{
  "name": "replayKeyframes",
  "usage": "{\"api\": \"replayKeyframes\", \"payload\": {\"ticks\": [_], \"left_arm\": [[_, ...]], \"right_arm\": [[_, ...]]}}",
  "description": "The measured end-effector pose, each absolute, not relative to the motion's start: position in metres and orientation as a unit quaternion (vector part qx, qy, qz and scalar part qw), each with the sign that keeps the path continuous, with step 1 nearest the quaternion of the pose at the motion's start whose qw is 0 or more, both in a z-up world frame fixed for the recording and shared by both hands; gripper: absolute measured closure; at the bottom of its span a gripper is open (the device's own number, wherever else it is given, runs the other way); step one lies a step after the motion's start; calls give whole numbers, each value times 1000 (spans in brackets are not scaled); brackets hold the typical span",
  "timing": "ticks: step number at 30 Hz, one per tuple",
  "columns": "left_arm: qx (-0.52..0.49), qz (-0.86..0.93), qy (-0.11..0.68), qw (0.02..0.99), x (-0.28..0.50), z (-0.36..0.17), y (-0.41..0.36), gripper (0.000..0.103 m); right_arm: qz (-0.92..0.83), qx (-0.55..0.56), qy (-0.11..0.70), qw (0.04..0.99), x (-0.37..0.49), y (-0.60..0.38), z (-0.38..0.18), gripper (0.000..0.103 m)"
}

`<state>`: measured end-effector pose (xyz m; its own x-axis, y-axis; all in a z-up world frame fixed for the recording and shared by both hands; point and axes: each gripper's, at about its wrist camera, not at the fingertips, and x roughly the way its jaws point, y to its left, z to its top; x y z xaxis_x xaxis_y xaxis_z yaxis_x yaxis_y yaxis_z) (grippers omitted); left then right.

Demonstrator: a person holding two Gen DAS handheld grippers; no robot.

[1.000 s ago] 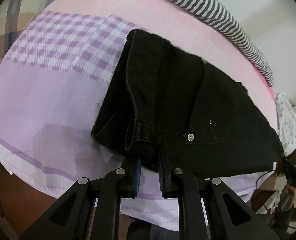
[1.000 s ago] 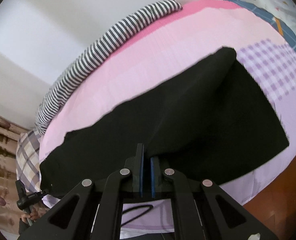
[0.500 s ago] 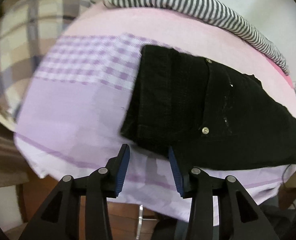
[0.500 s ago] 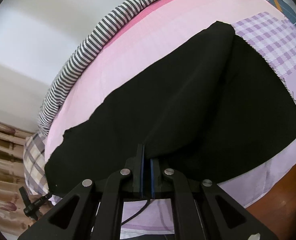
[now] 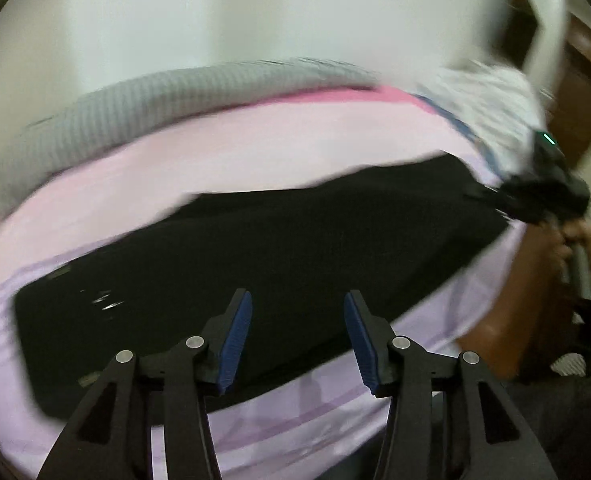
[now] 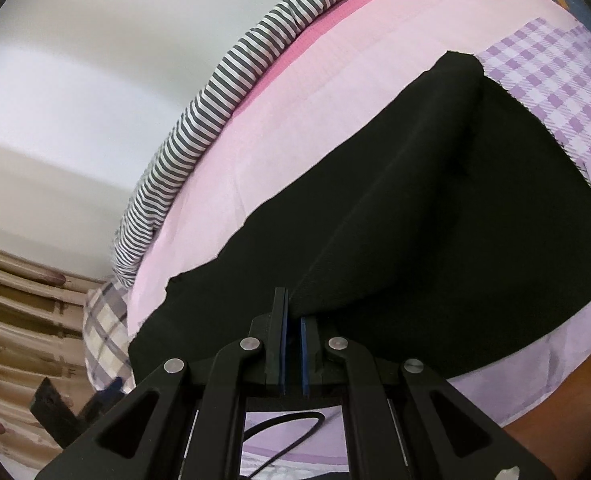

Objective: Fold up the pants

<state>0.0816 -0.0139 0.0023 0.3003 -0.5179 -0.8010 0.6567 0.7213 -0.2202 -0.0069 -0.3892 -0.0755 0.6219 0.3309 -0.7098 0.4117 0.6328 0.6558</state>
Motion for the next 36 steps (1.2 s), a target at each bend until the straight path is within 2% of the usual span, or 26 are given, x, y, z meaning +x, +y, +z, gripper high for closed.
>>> {"api": "replayKeyframes", "payload": {"ticks": [4, 12, 13, 14, 15, 17, 24, 28, 36], "left_arm": [[127, -417, 456, 776, 72, -16, -91, 53], [168, -417, 439, 778, 66, -33, -154, 53], [172, -418, 440, 776, 68, -36, -163, 57], [174, -418, 442, 774, 70, -38, -167, 75], [176, -416, 449, 771, 73, -40, -170, 87], [174, -411, 464, 765, 75, -47, -180, 95], [164, -411, 461, 770, 75, -38, -179, 96], [154, -406, 465, 772, 75, -35, -175, 96], [151, -398, 473, 772, 80, -36, -175, 96]], "right_arm": [[-18, 435, 428, 792, -4, -391, -73, 99], [-1, 448, 421, 789, -4, -396, -69, 99], [0, 449, 421, 788, -5, -397, -69, 99], [1, 449, 420, 788, -6, -397, -71, 98], [4, 449, 421, 788, -7, -396, -73, 98], [6, 451, 419, 788, -11, -398, -78, 93], [-12, 488, 404, 774, -14, -428, -98, 84], [-22, 522, 384, 761, -14, -453, -109, 74], [-18, 537, 342, 771, 6, -479, -92, 73]]}}
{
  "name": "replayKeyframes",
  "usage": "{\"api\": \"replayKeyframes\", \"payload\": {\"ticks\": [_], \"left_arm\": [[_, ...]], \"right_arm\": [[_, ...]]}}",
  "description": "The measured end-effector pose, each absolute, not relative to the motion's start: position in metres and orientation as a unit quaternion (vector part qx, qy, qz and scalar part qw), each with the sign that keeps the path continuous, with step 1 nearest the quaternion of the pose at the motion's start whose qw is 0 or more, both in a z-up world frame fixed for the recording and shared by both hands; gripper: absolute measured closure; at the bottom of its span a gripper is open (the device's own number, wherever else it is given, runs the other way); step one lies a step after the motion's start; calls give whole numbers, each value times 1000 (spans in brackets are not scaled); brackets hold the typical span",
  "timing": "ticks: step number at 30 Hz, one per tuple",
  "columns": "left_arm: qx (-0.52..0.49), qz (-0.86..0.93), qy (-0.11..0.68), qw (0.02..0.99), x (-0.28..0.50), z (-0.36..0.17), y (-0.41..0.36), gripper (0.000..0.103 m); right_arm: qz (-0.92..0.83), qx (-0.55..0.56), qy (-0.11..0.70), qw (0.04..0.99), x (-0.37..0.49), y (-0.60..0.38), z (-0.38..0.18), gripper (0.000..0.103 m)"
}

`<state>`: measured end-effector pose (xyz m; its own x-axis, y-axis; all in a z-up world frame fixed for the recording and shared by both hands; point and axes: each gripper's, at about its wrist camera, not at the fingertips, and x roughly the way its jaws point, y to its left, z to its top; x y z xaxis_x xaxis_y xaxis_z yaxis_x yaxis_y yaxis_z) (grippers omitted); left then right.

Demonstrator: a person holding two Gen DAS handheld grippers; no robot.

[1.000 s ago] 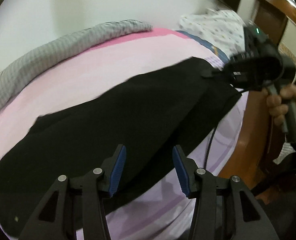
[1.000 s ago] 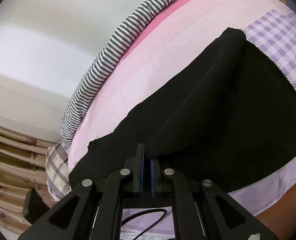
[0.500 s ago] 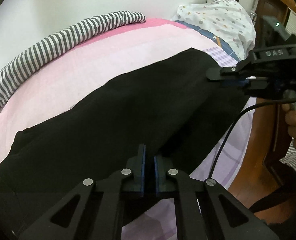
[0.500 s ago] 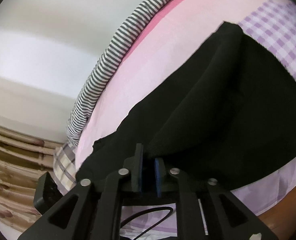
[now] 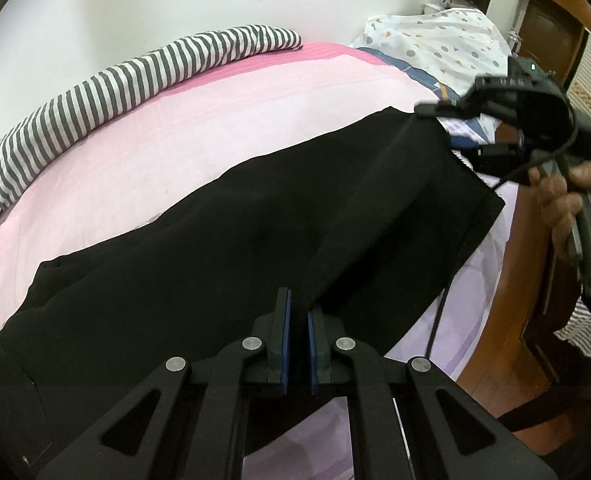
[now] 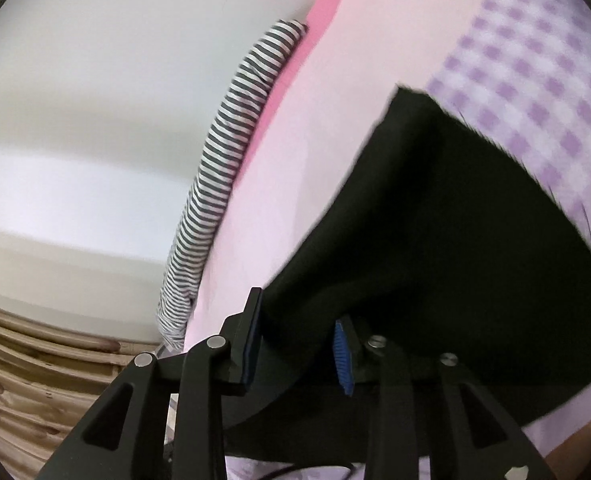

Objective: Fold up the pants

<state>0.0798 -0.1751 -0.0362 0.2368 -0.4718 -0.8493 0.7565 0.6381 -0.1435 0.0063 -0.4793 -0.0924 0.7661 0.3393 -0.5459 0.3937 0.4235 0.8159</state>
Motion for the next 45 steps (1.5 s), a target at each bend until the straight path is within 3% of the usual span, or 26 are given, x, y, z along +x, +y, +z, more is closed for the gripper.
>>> {"api": "replayKeyframes", "payload": {"ticks": [8, 13, 25, 34, 37, 45], "left_arm": [[145, -386, 487, 770, 85, -42, -176, 96], [147, -386, 490, 767, 88, -45, -178, 96], [144, -380, 504, 762, 94, -53, -180, 96], [146, -380, 509, 759, 95, -57, -181, 96], [145, -379, 511, 758, 95, -59, -181, 96], [143, -380, 508, 760, 97, -59, -181, 96]], "right_arm": [[-43, 525, 326, 785, 5, -510, -86, 73], [-64, 528, 340, 775, -2, -523, -102, 80], [-100, 563, 367, 734, -21, -536, -140, 80], [-99, 577, 337, 737, 1, -542, -145, 80], [-111, 560, 337, 749, 10, -549, -140, 90], [-108, 518, 333, 780, 17, -550, -105, 98]]}}
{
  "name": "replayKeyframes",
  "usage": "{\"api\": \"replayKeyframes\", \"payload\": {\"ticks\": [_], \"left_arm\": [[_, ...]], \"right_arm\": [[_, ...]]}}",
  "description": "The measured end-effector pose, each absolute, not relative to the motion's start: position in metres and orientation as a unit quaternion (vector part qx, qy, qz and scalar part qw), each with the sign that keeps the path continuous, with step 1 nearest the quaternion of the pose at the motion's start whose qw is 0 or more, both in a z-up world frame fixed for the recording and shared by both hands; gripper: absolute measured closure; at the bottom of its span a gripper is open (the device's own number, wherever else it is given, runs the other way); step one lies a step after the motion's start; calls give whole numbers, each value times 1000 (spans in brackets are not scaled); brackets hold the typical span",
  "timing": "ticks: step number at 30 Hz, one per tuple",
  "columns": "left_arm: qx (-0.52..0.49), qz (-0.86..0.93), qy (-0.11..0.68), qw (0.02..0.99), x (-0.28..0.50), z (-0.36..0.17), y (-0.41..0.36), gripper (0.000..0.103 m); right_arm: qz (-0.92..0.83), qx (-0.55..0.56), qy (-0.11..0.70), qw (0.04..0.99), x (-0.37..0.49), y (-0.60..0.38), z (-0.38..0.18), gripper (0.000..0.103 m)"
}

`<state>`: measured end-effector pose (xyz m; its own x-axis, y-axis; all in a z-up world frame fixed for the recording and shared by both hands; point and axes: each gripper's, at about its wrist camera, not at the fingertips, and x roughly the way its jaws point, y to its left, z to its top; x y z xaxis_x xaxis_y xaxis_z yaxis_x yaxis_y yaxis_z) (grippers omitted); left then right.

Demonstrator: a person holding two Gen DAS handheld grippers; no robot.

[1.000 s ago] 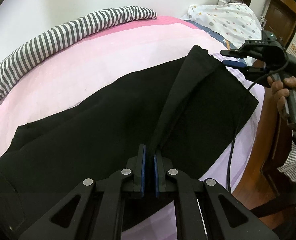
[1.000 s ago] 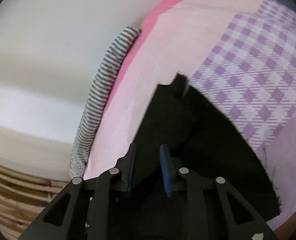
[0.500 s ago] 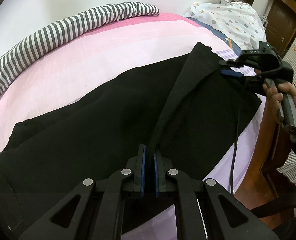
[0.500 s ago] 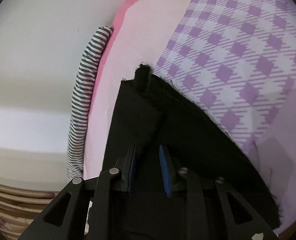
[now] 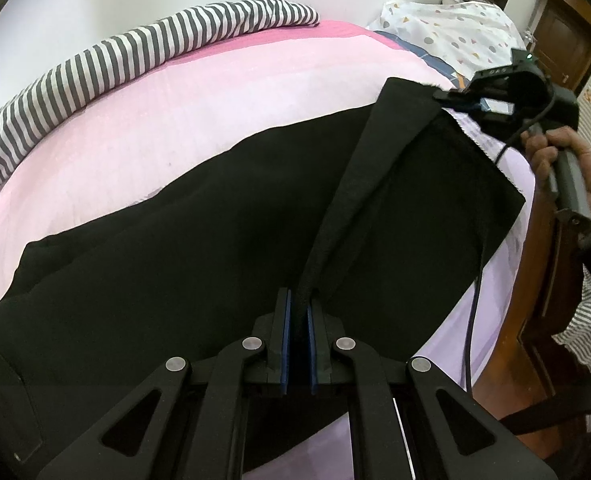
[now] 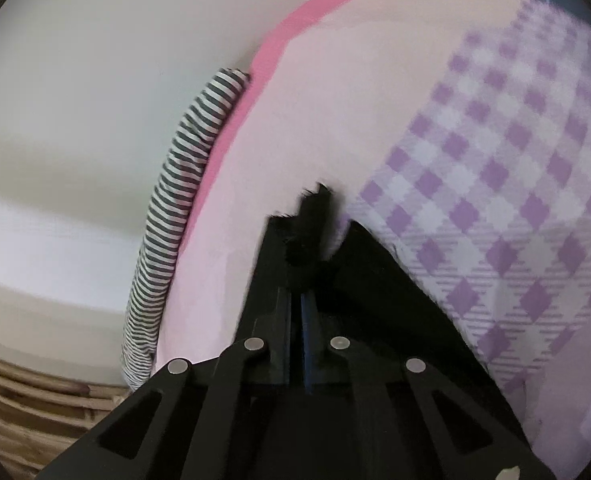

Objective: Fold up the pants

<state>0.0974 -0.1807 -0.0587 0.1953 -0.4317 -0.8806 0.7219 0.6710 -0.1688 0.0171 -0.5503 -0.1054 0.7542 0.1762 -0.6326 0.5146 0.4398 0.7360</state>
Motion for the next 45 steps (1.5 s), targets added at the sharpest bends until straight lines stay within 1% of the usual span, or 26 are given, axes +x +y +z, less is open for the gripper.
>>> {"api": "replayKeyframes", "payload": {"ticks": [5, 9, 12, 19, 27, 34, 37, 39, 40, 41, 45], "left_arm": [[142, -390, 493, 765, 95, -50, -179, 96], [149, -400, 485, 764, 91, -47, -182, 95], [159, -412, 483, 756, 83, -48, -184, 95], [200, -424, 486, 737, 64, -66, -191, 95], [198, -442, 465, 741, 55, -57, -184, 95], [229, -447, 480, 720, 50, -73, -188, 95], [223, -444, 488, 718, 51, -77, -190, 94], [214, -441, 499, 715, 54, -81, -190, 92], [212, -441, 501, 714, 55, -82, -190, 92], [210, -441, 501, 714, 55, -82, -190, 89], [194, -448, 507, 710, 58, -77, -189, 81]], "right_arm": [[-116, 466, 317, 818, -6, -543, -52, 99], [-139, 444, 320, 825, -38, -536, -33, 99], [-173, 439, 343, 813, -64, -533, -44, 99], [-213, 483, 368, 766, -106, -536, -93, 100], [-220, 462, 371, 775, -118, -523, -76, 100], [-239, 484, 390, 747, -131, -525, -106, 100], [-243, 475, 399, 746, -127, -524, -110, 100], [-243, 467, 408, 746, -123, -523, -110, 98], [-251, 459, 412, 746, -121, -523, -109, 95], [-253, 457, 414, 745, -121, -523, -109, 91], [-259, 452, 415, 746, -122, -525, -100, 84]]}}
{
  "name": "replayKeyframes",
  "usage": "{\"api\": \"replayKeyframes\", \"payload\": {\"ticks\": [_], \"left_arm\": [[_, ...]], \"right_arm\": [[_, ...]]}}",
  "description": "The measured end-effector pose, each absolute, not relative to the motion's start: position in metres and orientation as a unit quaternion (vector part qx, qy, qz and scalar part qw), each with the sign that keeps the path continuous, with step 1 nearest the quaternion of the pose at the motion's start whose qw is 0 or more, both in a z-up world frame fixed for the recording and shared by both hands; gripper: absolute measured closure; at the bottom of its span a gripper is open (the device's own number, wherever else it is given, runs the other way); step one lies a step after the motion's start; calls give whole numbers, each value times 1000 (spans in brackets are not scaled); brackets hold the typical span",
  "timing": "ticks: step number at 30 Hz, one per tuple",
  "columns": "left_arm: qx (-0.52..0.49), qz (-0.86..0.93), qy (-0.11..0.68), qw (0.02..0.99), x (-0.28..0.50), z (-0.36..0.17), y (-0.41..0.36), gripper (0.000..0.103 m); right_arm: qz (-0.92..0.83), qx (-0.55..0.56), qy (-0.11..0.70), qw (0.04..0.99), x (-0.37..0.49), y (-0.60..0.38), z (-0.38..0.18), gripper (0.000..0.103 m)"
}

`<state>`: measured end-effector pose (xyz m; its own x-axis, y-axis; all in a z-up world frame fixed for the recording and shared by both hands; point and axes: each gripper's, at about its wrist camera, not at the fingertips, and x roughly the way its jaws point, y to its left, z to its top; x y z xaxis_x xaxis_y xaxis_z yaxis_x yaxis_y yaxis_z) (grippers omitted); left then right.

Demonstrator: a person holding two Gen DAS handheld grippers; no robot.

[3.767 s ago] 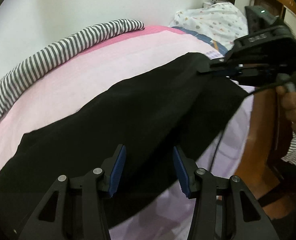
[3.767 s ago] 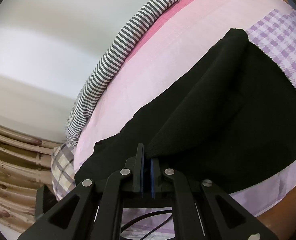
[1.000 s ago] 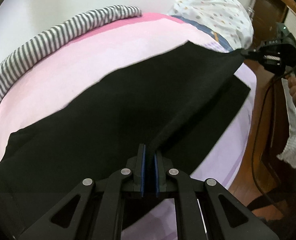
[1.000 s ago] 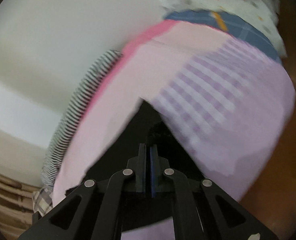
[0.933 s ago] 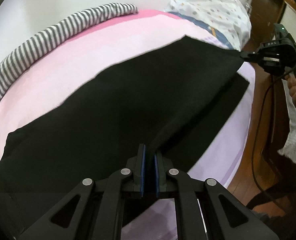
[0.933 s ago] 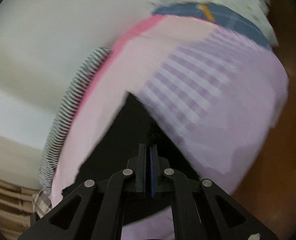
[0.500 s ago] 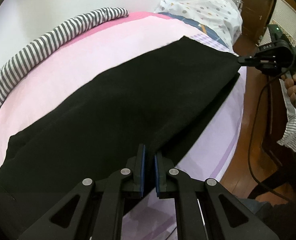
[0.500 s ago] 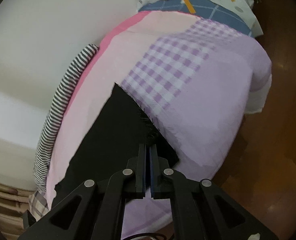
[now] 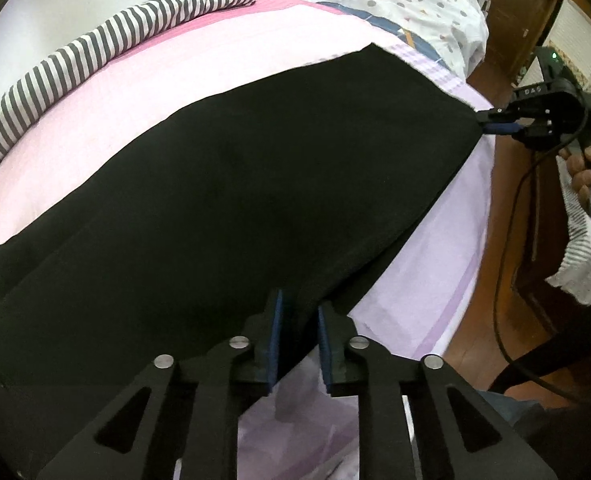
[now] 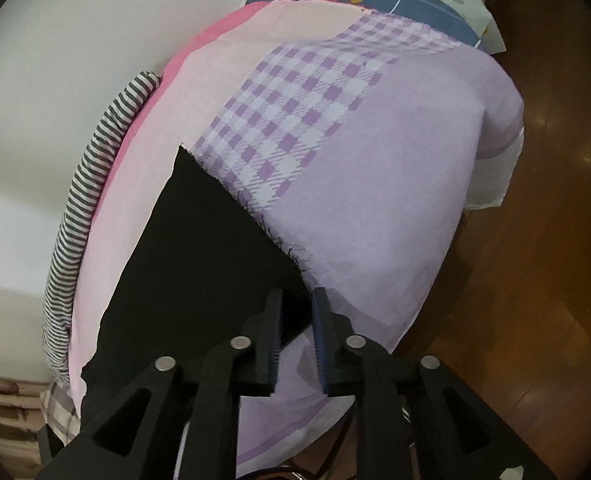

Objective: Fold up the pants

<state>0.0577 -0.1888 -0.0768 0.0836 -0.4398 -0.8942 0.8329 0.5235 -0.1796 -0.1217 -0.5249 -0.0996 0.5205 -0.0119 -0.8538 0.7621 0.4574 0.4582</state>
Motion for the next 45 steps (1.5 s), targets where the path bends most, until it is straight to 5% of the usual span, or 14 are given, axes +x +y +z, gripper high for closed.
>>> {"api": "replayKeyframes", "payload": {"ticks": [2, 8, 14, 25, 40, 42, 45], "left_arm": [[175, -451, 510, 711, 62, -70, -183, 65], [91, -446, 475, 754, 88, -27, -134, 47], [44, -318, 461, 828, 144, -19, -53, 46], [30, -190, 483, 854, 188, -52, 42, 46], [12, -184, 518, 835, 156, -82, 89, 46], [16, -186, 517, 835, 151, -81, 89, 46], [17, -185, 520, 834, 147, -79, 90, 46]], "right_arm": [[-272, 443, 409, 750, -123, -525, -89, 83], [-240, 378, 383, 808, -92, -506, -33, 83], [-69, 277, 431, 856, 24, -421, -11, 79], [182, 152, 541, 807, 206, -218, -56, 79], [311, 82, 611, 723, 288, -109, -117, 68], [319, 72, 600, 730, 287, -106, -117, 93], [315, 54, 580, 749, 291, -101, -108, 96]]}}
